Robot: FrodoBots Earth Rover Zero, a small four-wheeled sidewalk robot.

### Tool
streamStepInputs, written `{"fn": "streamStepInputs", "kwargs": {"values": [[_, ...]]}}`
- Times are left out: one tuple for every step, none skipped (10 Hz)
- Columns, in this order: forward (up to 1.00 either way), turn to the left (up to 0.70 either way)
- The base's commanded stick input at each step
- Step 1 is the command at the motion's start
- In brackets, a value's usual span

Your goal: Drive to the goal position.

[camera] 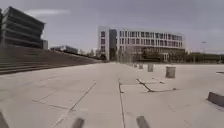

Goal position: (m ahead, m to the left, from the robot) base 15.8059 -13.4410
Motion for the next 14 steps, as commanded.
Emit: {"fn": "streamStepInputs", "kwargs": {"values": [[0.7,0.0],[0.7,0.0],[0.7,0.0],[0.7,0.0],[0.7,0.0],[0.7,0.0],[0.7,0.0],[0.7,0.0],[0.7,0.0],[0.7,0.0],[0.7,0.0],[0.7,0.0],[0.7,0.0],[0.7,0.0]]}}
